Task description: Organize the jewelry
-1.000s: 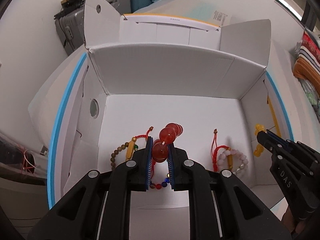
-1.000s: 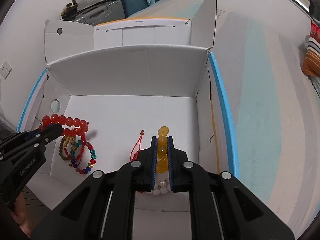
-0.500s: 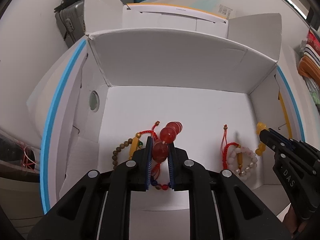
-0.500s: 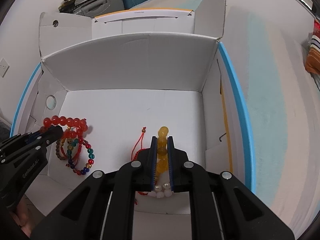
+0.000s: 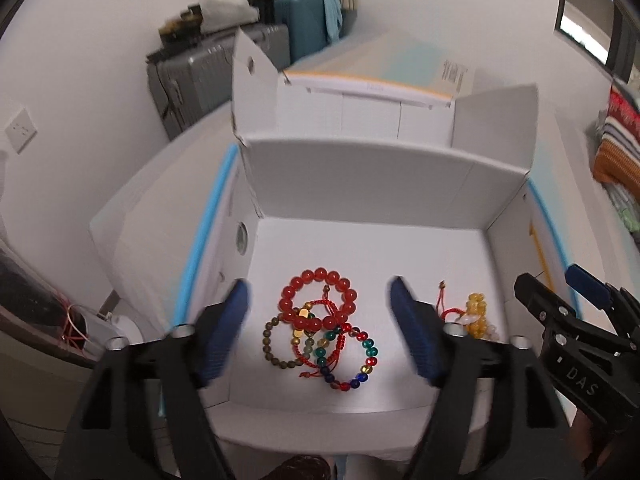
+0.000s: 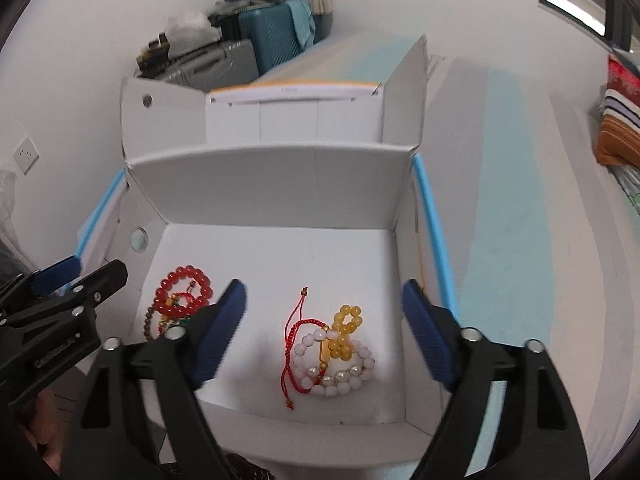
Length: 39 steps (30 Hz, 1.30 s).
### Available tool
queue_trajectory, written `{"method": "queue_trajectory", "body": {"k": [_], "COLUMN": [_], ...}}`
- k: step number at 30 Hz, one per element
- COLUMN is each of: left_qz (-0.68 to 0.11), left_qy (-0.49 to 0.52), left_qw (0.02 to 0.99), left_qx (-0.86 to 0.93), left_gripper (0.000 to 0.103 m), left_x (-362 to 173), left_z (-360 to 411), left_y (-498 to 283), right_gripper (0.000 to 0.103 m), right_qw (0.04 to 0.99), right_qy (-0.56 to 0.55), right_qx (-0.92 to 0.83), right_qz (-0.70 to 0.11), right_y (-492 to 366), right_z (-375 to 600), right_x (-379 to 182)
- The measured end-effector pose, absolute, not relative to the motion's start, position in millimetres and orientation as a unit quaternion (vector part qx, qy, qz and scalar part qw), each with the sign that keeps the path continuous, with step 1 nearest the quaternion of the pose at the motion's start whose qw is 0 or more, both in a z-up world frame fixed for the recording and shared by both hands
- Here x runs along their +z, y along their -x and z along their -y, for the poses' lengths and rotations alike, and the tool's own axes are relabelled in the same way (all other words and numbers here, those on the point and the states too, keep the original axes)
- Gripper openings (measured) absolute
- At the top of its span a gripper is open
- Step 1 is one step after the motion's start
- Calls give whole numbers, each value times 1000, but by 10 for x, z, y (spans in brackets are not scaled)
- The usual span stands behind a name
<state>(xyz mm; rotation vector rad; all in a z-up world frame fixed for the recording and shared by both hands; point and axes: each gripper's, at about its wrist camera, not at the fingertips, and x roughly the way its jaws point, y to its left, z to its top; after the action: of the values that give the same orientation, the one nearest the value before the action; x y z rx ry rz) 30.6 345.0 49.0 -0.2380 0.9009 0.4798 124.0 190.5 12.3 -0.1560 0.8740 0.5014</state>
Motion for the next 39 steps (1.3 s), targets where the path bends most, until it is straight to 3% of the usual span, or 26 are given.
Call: {"method": "queue_trajectory", "body": {"k": [5,9,39], "left_qz": [-400,-390,-402], "left_qy": [108,109,94], "left_qw": [879,883,889], "left_qx": [238,237,199], "left_gripper": [94,97,97], "left_x": [692,768,463], "left_z": [-3394,-3366,-2966], "left_y": [-78,49,707], "right_gripper": [90,94,94], "right_qw": [884,893,895], "right_qy": [65,60,75], "right_qx": [229,220,196], "right_qz": [-403,-389,-393], "right_y": [-1085,-931,-162], "right_z": [-1794,-1707,-1383], "right_x": [292,396,192]}}
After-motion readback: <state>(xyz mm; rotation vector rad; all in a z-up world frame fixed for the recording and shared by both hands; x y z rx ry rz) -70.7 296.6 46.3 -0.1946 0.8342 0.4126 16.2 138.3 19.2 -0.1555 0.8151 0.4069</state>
